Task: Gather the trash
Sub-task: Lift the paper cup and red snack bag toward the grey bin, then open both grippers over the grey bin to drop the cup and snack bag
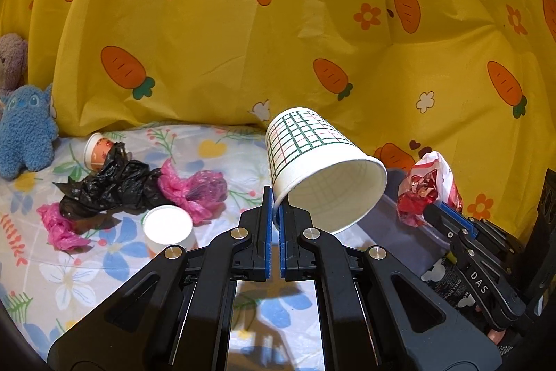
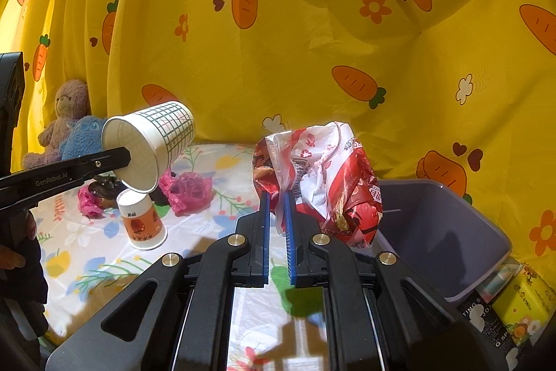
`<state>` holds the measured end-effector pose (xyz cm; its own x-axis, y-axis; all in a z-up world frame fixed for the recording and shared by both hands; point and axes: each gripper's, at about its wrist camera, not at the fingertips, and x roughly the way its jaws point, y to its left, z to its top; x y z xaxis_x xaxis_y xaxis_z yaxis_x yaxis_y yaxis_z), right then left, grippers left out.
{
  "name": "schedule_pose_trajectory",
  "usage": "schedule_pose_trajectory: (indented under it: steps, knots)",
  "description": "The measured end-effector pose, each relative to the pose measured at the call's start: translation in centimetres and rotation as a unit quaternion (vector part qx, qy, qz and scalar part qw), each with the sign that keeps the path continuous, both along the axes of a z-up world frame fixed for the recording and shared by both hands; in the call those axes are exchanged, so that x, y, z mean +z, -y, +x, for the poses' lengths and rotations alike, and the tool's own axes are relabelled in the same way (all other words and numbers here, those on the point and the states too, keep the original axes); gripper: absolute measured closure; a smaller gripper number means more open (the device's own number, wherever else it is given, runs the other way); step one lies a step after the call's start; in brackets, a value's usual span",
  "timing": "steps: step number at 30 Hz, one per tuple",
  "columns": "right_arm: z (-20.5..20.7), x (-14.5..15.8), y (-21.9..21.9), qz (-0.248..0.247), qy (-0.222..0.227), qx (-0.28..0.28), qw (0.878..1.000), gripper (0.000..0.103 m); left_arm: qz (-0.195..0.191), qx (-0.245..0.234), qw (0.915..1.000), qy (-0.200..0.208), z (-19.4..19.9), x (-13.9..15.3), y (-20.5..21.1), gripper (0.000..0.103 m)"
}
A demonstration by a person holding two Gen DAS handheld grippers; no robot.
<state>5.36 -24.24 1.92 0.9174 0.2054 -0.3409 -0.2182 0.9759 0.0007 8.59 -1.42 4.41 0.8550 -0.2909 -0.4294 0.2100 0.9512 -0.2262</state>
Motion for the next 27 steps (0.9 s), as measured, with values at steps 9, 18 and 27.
schedule_pose_trajectory:
  steps: [9,18,27]
  knots:
    - [0.3,1.3,5.1,0.008,0.015,-0.07,0.997,0.094,0.001,-0.071,0.9974,0.013,2.4,1.8,6.3,0.101]
    - [1.0,0.9,9.5,0.01,0.008,-0.135,0.991,0.094,-0.009,-0.153,0.9882,0.0,4.9,1.3,12.9,0.101]
    - [2.2,-0.9,11.8,0.023,-0.02,-0.154,0.988,0.094,-0.011,-0.196,0.9803,-0.025,7.0,-0.8,16.8,0.101]
